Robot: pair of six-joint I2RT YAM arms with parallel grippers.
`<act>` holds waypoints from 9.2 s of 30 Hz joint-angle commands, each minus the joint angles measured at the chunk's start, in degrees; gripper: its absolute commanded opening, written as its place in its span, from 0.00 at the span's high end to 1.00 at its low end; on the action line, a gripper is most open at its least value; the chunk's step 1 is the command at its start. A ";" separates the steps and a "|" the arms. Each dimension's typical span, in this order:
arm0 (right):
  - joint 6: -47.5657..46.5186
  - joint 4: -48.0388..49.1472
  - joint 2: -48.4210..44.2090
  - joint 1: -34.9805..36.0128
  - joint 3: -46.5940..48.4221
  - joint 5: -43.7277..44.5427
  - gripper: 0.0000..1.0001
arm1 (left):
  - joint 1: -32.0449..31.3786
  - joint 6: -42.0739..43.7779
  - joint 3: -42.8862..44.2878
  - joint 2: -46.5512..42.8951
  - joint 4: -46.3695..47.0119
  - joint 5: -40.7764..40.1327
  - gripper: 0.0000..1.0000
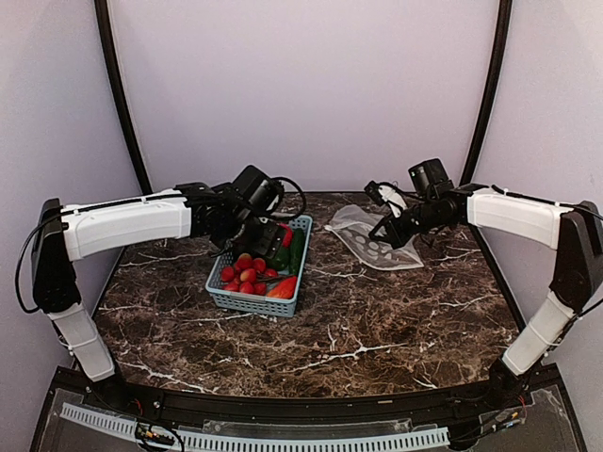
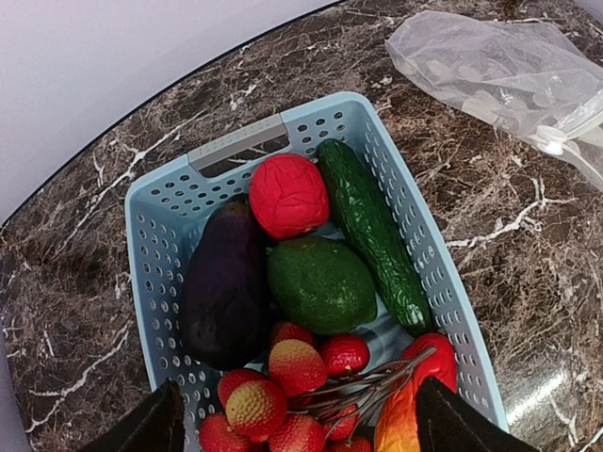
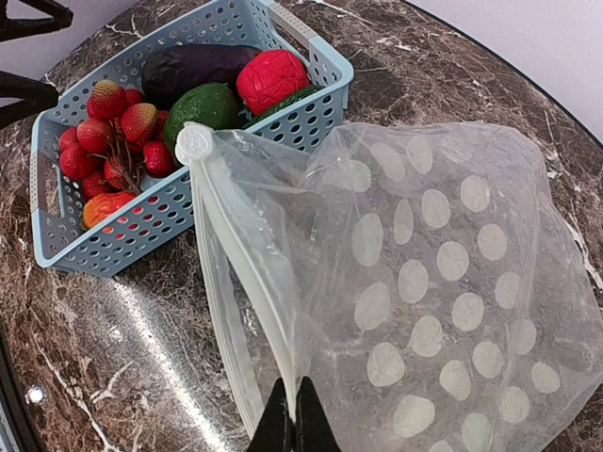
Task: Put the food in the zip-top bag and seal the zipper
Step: Pick up the fake fruit from the bin, then place the fake fruit in the zipper food storage bag, then adjust the zipper food storage bag at the center of the board.
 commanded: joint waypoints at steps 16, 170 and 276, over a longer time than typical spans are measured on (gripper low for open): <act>-1.65 2.17 -4.90 0.28 -1.73 1.91 1.00 | 0.76 29.77 5.90 8.80 -9.86 28.54 0.49; 16.85 -10.03 -6.97 -0.96 17.92 -5.34 1.00 | -7.26 -12.42 2.14 29.90 110.65 13.00 0.53; 21.12 -1.37 -1.44 -4.82 9.31 -20.49 1.00 | -11.50 -25.89 -9.17 10.63 45.81 19.66 0.56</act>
